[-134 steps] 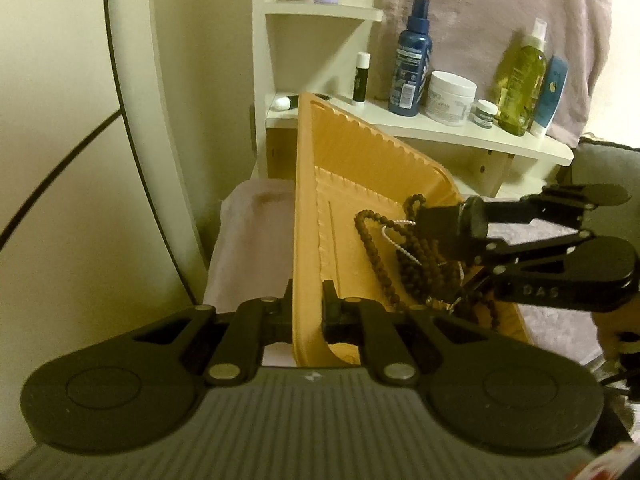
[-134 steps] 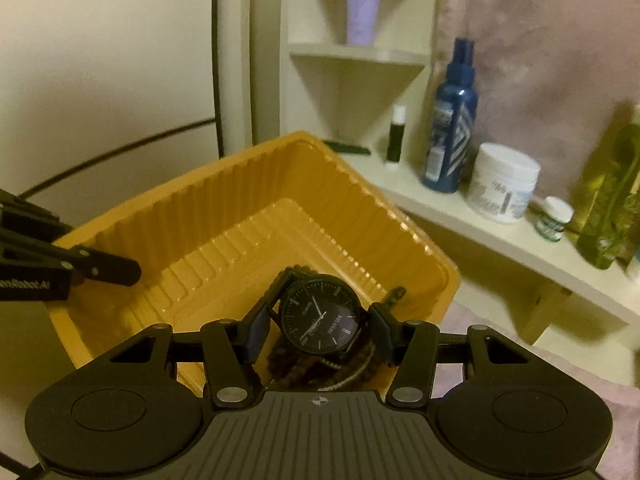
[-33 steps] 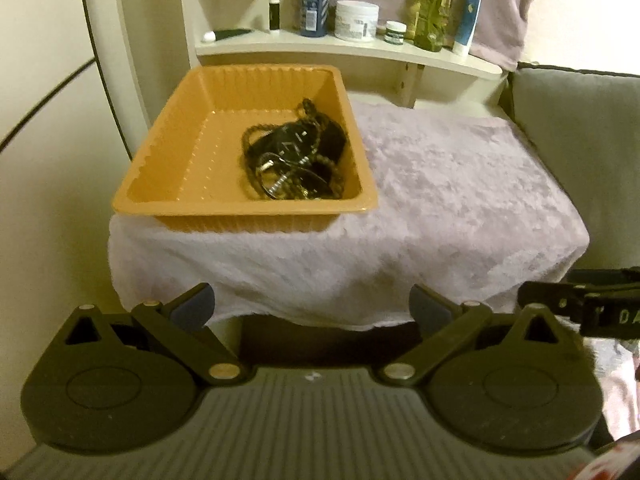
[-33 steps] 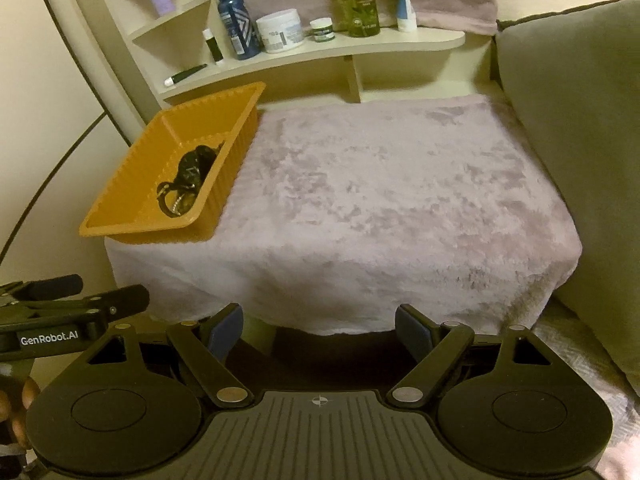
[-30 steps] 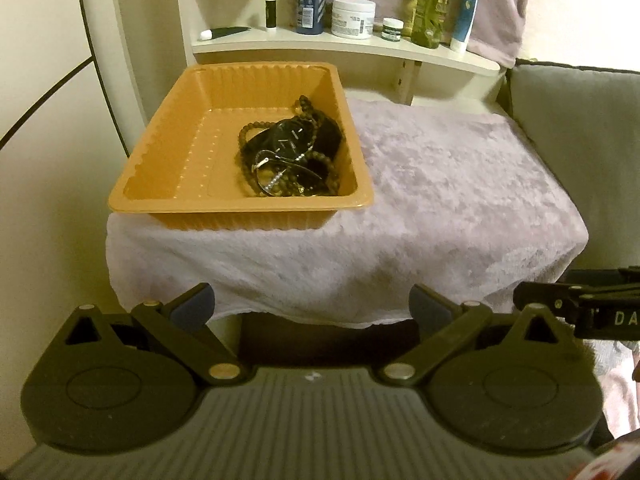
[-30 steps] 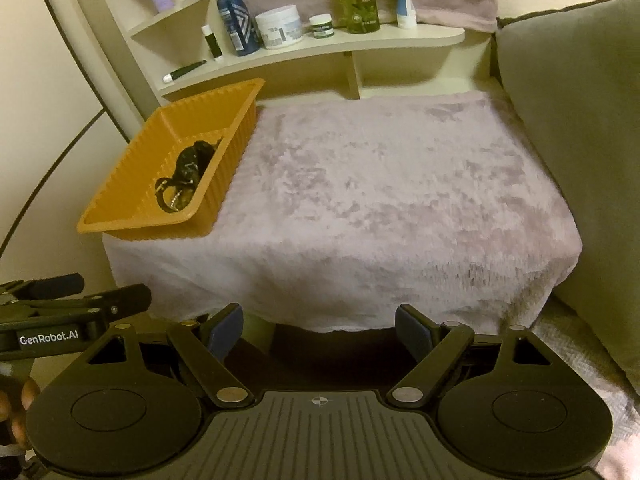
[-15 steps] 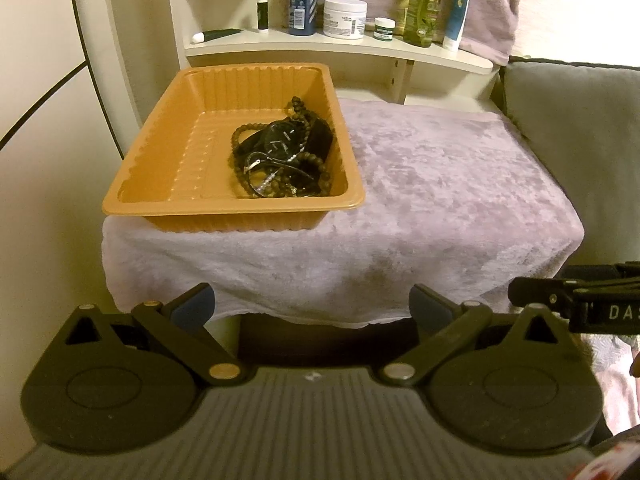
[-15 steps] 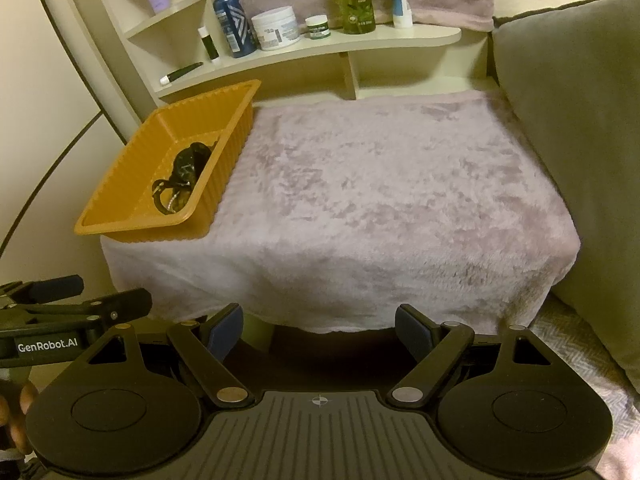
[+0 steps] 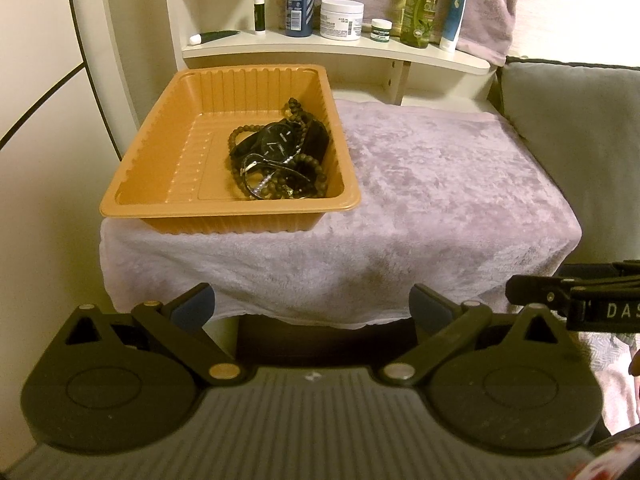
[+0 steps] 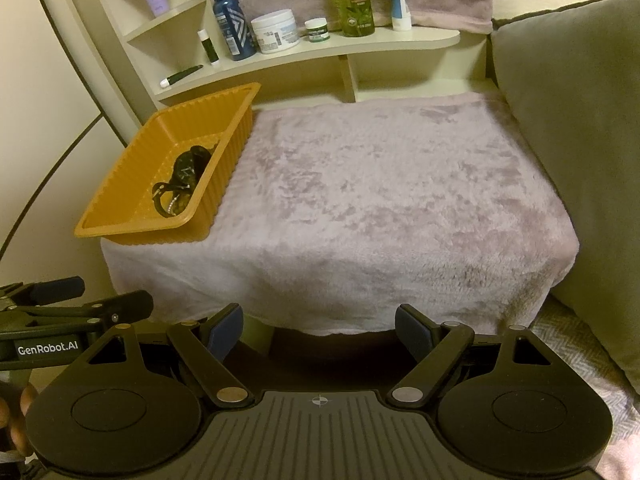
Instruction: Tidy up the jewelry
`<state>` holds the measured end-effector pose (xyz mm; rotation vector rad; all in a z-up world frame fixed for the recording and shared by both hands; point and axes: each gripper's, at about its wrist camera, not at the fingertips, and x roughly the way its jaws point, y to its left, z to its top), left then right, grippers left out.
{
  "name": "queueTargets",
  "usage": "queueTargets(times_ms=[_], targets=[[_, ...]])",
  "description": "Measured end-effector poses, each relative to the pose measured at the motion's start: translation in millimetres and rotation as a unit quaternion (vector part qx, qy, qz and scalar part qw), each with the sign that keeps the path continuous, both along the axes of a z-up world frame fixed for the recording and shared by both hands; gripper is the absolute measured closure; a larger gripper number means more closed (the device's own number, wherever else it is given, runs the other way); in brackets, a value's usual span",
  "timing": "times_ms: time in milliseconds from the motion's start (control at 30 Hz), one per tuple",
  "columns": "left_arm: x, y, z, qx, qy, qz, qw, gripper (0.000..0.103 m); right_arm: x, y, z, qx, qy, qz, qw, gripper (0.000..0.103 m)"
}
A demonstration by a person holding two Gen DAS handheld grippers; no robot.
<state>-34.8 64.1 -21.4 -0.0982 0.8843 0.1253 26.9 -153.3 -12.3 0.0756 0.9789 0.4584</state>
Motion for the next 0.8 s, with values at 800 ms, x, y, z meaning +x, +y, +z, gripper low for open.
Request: queueTargets(times_ms=[800], targets=[[0.9,-1.2,1.5,0.000,-0.001,-0.001,1.0000,0.000,1.3,-1.0,1.6,0.002,-0.002,0.001,1.000,0.020]])
